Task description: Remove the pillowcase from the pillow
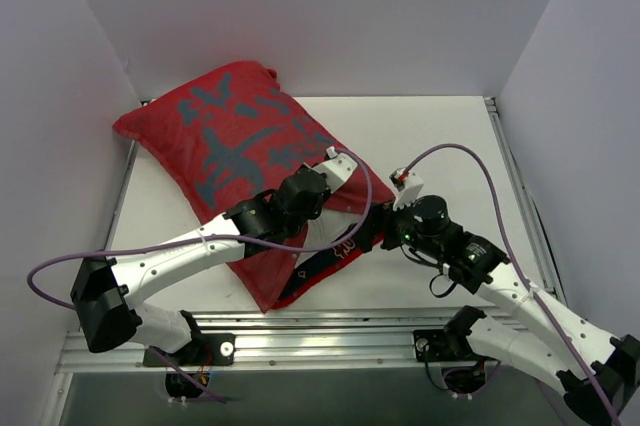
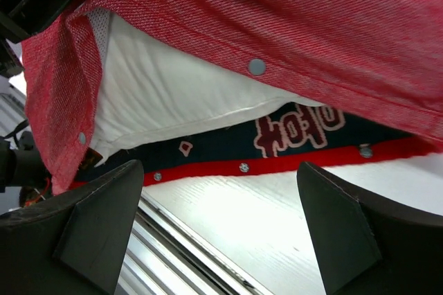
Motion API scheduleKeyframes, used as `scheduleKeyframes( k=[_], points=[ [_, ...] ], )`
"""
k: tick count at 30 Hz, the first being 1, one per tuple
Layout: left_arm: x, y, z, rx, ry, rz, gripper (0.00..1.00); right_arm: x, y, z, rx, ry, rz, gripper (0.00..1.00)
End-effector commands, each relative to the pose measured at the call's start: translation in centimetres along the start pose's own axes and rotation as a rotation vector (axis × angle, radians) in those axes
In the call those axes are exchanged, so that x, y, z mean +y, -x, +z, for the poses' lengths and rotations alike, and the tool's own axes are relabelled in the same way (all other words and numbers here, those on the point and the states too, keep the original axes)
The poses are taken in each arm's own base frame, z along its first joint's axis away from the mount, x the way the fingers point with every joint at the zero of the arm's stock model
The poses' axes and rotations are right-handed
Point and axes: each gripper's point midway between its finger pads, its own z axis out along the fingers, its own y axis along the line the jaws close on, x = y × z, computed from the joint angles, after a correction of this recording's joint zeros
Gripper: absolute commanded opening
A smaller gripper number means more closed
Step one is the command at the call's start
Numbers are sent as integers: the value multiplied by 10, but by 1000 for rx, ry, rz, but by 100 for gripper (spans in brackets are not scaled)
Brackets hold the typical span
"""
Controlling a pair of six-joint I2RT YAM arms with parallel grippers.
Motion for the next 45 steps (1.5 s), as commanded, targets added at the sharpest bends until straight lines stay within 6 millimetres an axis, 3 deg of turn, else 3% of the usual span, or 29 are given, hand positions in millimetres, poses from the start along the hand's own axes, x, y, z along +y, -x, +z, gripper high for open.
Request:
scheduleKeyframes(
  k=[1,10,14,18,24,28,35,36,39,42,45],
  points=[
    [13,44,1,-119,46,-105,2,14,7,15,-43,65,41,88],
    [15,40,-7,-128,33,-156,2,-6,10,60,-77,-13,70,88],
    [13,32,-10,-128,16,-164,2,-33,18,75,-117,-101,94,88],
    [12,24,-14,-122,8,-172,2,-67,29,78,-155,-160,155,87],
    [11,9,-18,-95,2,-170,2,-83,65,69,-238,-225,124,88],
    [8,3,-16,-81,-6,-177,2,-104,73,80,-239,-296,137,88],
    [5,6,-13,-91,-13,-187,2,-142,96,91,-275,-407,163,88],
    [4,6,-11,-88,-10,-182,2,-143,107,91,-291,-416,166,88],
    [3,9,-5,-83,-1,-178,2,-152,113,95,-299,-463,166,88],
    [0,13,2,-82,6,-172,2,-168,97,102,-222,-523,194,88],
    [-5,14,9,-74,1,-168,2,-163,86,100,-168,-501,202,88]
  ],
)
